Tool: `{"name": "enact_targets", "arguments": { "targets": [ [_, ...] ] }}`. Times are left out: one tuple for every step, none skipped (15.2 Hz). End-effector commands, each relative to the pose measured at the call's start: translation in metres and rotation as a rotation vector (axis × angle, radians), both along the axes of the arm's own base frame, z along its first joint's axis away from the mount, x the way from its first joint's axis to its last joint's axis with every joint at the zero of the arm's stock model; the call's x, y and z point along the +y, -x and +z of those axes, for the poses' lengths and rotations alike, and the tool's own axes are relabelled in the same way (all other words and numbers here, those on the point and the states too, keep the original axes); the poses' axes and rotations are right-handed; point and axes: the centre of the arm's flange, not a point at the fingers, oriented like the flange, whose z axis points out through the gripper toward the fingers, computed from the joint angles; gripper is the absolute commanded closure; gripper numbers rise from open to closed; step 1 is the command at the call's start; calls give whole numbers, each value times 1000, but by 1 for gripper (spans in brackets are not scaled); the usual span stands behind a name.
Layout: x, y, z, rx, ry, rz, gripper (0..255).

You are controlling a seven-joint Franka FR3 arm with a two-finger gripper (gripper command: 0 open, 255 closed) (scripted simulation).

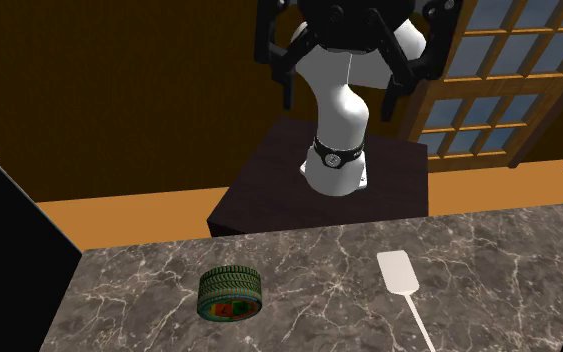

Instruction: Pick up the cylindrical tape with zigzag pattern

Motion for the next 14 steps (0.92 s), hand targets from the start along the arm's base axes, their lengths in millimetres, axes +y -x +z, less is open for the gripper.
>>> {"name": "enact_targets", "arguments": {
  "targets": [
    [0,0,0,0,0,0,0],
    [-5,-8,-10,4,-5,-33,0],
    [-10,-16,-21,9,-10,-67,0],
    [-16,-23,-31,13,-15,-100,0],
    [-22,-30,-41,17,-21,-133,0],
    [-27,-37,-52,21,-26,-166,0],
    [-33,-44,-62,26,-31,-200,0],
    [-40,-51,-73,30,-36,-233,0],
    [-46,-57,-84,34,-41,-266,0],
    [-52,-63,-94,38,-46,-299,0],
    [-59,-68,-105,43,-51,-333,0],
    [-66,-74,-116,47,-56,-366,0],
    [-73,-79,-127,51,-62,-399,0],
    [-80,-84,-138,55,-67,-432,0]
  ]
}}
